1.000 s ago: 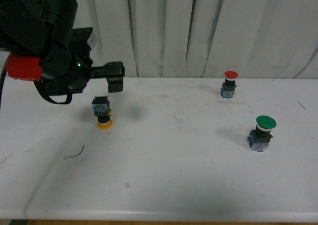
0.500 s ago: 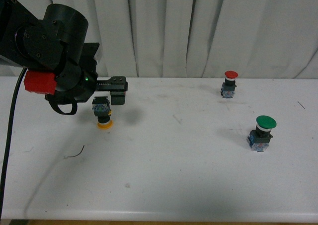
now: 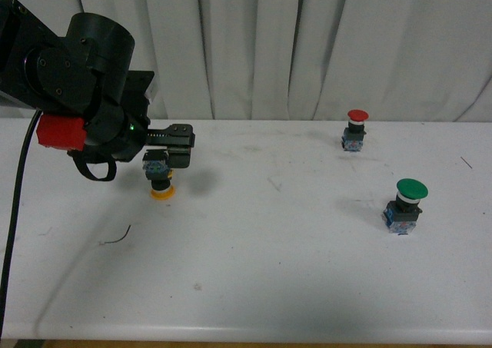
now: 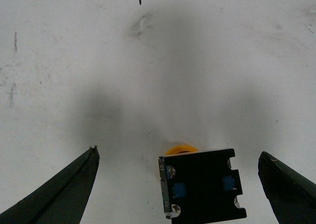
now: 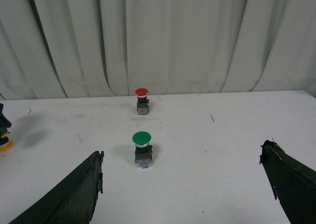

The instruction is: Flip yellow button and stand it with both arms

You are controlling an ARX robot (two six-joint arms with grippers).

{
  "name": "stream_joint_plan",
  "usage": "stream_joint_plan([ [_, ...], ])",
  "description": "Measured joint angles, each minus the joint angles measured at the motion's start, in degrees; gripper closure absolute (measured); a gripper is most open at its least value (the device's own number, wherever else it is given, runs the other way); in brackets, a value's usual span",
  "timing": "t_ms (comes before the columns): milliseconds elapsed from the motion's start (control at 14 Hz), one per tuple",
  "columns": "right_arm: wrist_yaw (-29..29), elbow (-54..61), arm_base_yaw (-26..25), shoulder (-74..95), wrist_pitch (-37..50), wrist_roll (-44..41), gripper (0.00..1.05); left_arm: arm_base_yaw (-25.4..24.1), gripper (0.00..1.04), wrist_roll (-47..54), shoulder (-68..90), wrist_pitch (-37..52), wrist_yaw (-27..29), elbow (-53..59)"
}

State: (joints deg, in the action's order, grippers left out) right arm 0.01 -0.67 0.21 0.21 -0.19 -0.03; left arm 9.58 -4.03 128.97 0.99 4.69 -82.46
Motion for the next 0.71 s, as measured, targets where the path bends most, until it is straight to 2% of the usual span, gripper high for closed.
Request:
stream_joint_plan([
  [286, 0.0, 0.0, 0.0, 0.0, 0.0, 0.0, 0.07, 0.04, 0.09, 0.0, 0.13, -0.59, -0.68, 0.0],
  [500, 0.0, 0.0, 0.0, 0.0, 0.0, 0.0, 0.07, 0.57, 0.49, -0.07, 0.7, -1.57, -0.83, -0.63],
  [571, 0.02, 0.0, 0.0, 0.0, 0.0, 0.0, 0.07, 0.79, 0.67, -0.31, 0.74, -1.88, -0.81, -1.16],
  [643, 0.02, 0.0, 0.0, 0.0, 0.0, 0.0, 0.07, 1.11, 0.68, -0.57, -1.42, 0.07, -1.88, 1.49],
  [714, 0.02, 0.0, 0.0, 0.0, 0.02, 0.0, 0.07, 3.58, 0.69, -2.67, -20.79, 8.0, -7.26, 14.73],
])
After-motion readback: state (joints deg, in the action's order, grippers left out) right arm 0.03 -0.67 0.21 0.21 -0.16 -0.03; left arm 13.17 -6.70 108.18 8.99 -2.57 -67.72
